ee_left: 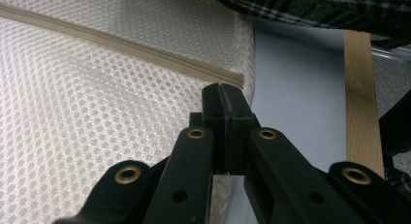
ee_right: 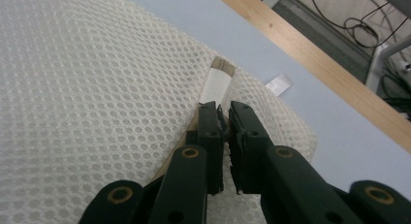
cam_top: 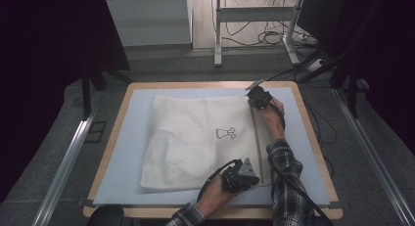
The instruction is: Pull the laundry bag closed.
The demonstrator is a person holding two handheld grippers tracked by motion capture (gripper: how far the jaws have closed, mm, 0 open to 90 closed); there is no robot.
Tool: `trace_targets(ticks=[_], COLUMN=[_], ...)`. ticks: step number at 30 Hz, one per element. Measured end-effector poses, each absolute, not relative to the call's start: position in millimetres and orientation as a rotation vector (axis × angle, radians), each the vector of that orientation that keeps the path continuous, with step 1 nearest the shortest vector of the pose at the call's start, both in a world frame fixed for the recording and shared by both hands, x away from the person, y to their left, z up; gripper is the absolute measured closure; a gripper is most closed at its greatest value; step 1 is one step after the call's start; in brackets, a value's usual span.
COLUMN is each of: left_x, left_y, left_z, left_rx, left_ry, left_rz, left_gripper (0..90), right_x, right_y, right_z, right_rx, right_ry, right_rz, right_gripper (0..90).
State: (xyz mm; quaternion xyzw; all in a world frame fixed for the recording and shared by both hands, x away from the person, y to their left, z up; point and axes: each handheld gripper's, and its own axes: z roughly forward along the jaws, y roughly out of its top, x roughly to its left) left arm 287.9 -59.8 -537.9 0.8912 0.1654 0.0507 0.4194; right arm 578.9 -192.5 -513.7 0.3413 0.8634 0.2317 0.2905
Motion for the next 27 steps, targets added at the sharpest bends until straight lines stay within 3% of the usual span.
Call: trace_targets(ticks=[13,20,27], left_x=[286.9,289.1,286.6], left_y=[-58.0,-54.2,-49.7], left_z=[-537.1,-535.2,-524.7], left_rx=[2.221,2.159,2.139], left_ry=[0.424,0.461,0.462], left_rz=[0.15,0.062,0.064], left_gripper=[84.4,79.4,74.2], right_x=[569.3,565.5,559.8], right_y=[-196.1,-198.1,-198.5], right_z=[-510.7,-508.9,-503.7], right_rx=[0.961,0.977,0.97], right_ry=[2.281,2.276,2.271], right_rz=[0.679,0.711,0.733], right_gripper=[75.4,71.2,66.8])
